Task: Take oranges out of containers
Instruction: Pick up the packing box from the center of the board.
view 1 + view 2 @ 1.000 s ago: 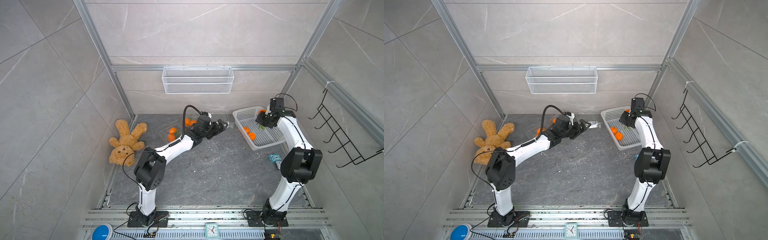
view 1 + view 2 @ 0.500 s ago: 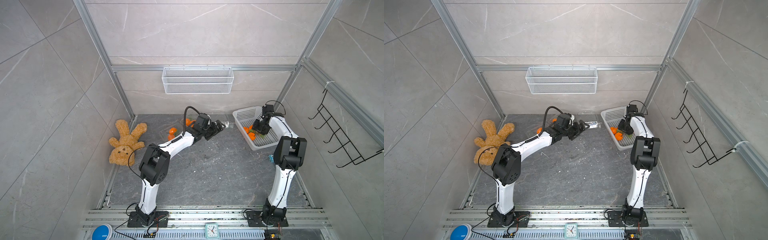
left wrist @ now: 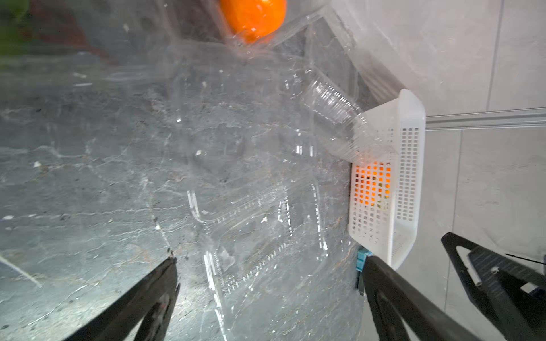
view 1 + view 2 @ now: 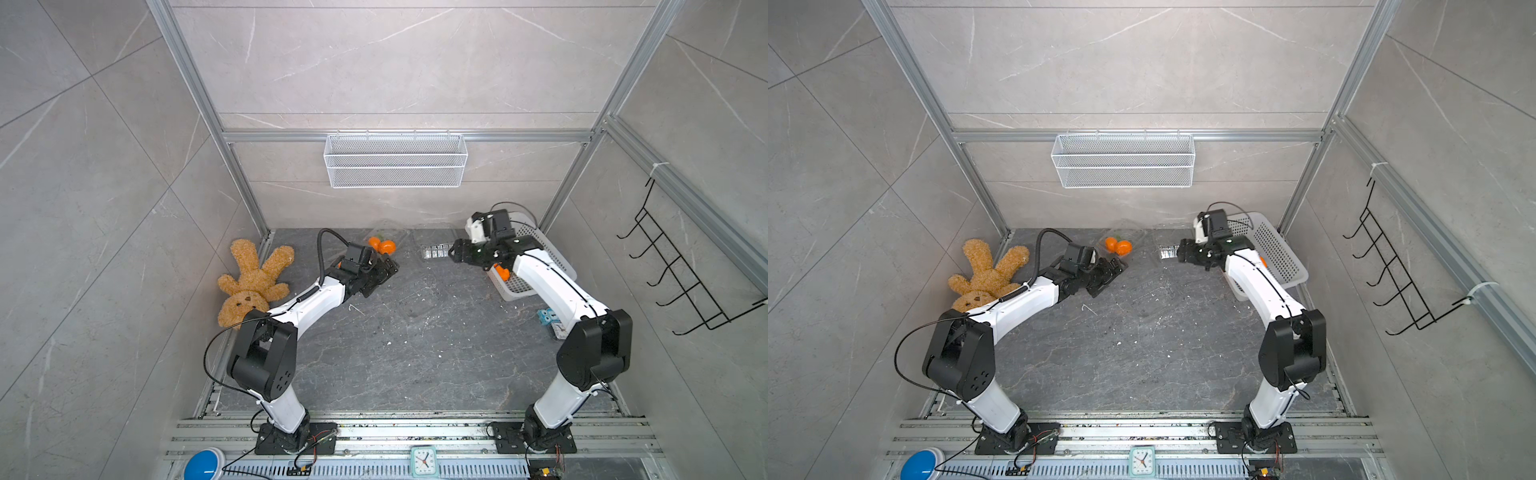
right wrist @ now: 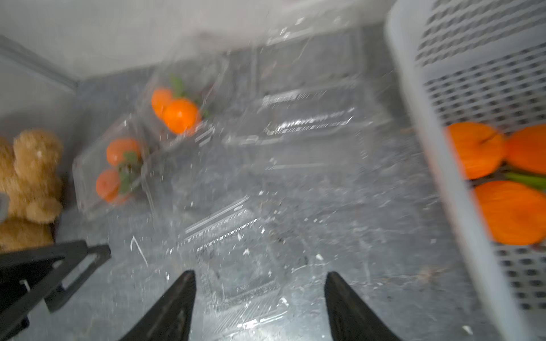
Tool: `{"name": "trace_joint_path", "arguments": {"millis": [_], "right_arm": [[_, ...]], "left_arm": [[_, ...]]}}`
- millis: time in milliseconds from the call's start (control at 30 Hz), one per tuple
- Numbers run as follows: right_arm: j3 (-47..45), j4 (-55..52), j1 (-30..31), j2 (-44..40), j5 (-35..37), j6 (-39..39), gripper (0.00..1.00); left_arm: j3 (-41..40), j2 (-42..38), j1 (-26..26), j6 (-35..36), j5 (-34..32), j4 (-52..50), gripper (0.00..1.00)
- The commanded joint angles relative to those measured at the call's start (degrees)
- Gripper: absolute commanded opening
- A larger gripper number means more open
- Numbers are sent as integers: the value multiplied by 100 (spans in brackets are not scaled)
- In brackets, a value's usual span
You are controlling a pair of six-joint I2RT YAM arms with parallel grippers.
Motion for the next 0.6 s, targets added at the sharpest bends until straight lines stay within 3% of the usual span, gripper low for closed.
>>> {"name": "trace_joint_path", "arguments": {"millis": [0,367,567], "right_arm": [[-322,2,160,429,95,-311,64],[-206,162,740,1524,479,-510,41],[-345,233,1008,1503,789,-547,23]], "left_arm": [[-296,-119,-13,-232,114,280,99],[-657,419,-143,-628,352,1230,100],[-732,645,-215,-747,377,1526,99]]}}
